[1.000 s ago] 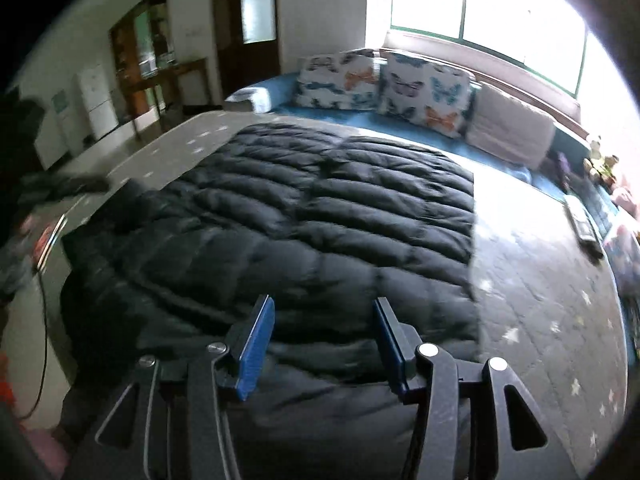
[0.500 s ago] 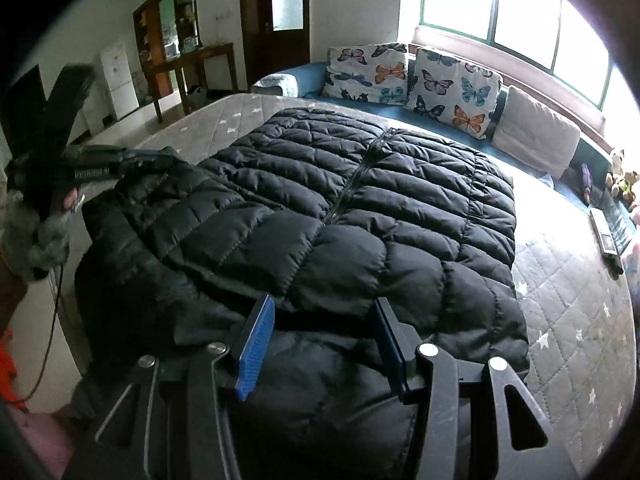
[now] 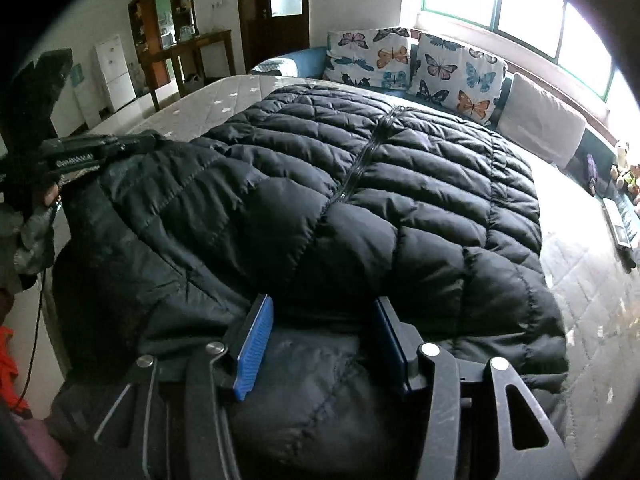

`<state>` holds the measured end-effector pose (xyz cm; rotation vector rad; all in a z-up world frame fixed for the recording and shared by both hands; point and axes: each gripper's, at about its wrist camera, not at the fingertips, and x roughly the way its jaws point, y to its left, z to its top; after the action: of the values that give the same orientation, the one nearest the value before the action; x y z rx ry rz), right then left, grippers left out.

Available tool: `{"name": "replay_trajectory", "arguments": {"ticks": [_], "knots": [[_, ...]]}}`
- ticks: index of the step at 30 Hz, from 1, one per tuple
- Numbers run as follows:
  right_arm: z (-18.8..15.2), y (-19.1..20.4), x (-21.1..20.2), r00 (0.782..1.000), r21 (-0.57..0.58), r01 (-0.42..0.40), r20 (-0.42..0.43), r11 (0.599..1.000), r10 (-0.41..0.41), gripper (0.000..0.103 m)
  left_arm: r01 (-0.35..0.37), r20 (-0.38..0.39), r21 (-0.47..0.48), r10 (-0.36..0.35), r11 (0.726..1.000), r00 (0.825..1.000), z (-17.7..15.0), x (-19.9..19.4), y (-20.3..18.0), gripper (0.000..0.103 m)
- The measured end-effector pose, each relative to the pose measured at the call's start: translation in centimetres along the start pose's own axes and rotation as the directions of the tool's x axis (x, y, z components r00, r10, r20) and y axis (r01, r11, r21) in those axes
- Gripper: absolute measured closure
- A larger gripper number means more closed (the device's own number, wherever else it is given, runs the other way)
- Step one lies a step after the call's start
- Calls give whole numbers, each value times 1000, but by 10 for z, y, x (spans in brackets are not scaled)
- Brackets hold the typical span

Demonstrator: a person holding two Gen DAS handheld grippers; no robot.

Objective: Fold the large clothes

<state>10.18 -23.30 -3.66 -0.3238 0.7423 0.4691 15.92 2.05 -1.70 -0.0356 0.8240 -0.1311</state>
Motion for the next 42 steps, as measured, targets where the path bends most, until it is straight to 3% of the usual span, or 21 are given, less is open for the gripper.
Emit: {"name": "replay_trajectory", "arguments": {"ticks": [8, 12, 18, 23, 25, 29, 35, 39, 42], "knots": [[-12, -15, -41, 997, 36, 66, 44, 997, -68, 47, 0, 1, -5, 0, 1000, 1000, 1, 2, 1, 86], [-31, -31, -25, 996, 123, 84, -37, 989, -80, 47, 4, 4, -12, -4, 1000, 1000, 0, 2, 2, 85], [-34, -25, -10, 992, 146, 121, -61, 982, -113, 44, 21, 10, 3, -21, 1000, 1000, -6, 1, 3, 81], [-34, -20, -8, 987, 154, 149, -76, 977, -139, 42, 65, 9, -25, -65, 998, 998, -9, 3, 15, 70], [-35, -20, -7, 985, 161, 162, -81, 973, -151, 42, 73, 5, -42, -72, 996, 997, -10, 5, 20, 58], [-30, -16, -5, 977, 155, 197, -114, 968, -181, 42, 111, 3, -56, -111, 992, 994, -11, 8, 28, 57], [-10, -9, -16, 964, 115, 236, -151, 965, -218, 42, 105, 7, -46, -104, 993, 995, -11, 9, 29, 44], [-5, -20, -21, 975, 172, 200, -130, 964, -179, 42, 105, 9, -49, -105, 993, 994, -12, 11, 27, 41], [-18, -29, 1, 973, 196, 190, -168, 962, -158, 41, 85, 8, -42, -85, 995, 996, -13, 13, 27, 31]]}}
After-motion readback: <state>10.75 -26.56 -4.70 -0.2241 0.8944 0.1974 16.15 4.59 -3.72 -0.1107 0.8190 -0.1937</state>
